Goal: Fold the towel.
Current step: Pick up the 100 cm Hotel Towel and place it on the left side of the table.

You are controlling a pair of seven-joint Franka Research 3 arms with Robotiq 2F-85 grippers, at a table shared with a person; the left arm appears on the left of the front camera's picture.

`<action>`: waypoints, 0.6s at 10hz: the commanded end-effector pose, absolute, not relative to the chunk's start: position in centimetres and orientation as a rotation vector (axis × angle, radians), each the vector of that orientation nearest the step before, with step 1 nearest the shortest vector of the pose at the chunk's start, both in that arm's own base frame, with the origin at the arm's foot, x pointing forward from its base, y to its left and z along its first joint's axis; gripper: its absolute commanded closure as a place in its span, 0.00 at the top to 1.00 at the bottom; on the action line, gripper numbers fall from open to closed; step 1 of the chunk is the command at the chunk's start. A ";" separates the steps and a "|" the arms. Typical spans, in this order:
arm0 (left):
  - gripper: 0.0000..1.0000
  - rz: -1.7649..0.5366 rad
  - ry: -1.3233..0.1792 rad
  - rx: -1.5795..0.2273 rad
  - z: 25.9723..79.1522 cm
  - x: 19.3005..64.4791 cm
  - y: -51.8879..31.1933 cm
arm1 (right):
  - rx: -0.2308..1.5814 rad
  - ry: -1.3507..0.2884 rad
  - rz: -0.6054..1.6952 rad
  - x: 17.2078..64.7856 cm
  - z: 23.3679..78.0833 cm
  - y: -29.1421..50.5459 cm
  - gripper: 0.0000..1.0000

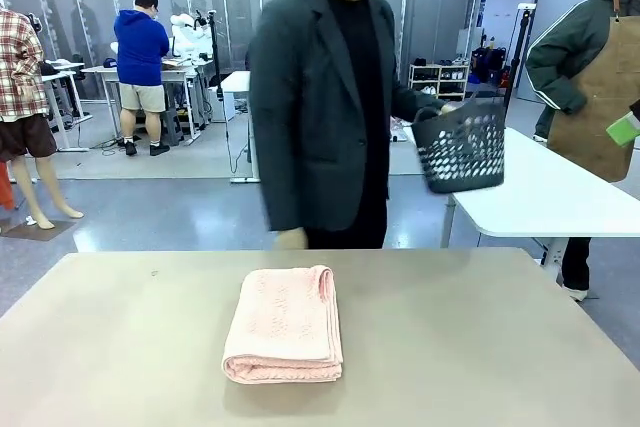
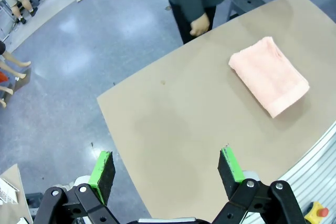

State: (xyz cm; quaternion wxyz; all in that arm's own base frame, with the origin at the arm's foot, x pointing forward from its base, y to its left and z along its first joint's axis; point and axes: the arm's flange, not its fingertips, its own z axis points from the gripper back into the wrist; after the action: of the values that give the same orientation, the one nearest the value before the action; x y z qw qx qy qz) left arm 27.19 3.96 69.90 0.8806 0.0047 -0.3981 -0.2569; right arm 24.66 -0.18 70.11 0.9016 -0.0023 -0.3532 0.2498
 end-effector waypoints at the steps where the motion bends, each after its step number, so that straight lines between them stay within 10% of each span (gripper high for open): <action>1: 1.00 -0.528 -0.820 0.019 69.9 27.0 4.0 | -0.005 -0.726 0.515 24.6 70.2 -0.4 1.00; 6: 1.00 -0.528 -0.820 0.019 69.9 27.0 4.0 | -0.005 -0.726 0.515 24.6 70.2 -0.4 1.00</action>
State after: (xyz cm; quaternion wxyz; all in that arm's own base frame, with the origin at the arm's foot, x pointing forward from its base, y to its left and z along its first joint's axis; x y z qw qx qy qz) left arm 27.19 3.96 69.90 0.8806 0.0046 -0.3981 -0.2569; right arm 24.66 -0.18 70.11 0.9016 -0.0024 -0.3532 0.2498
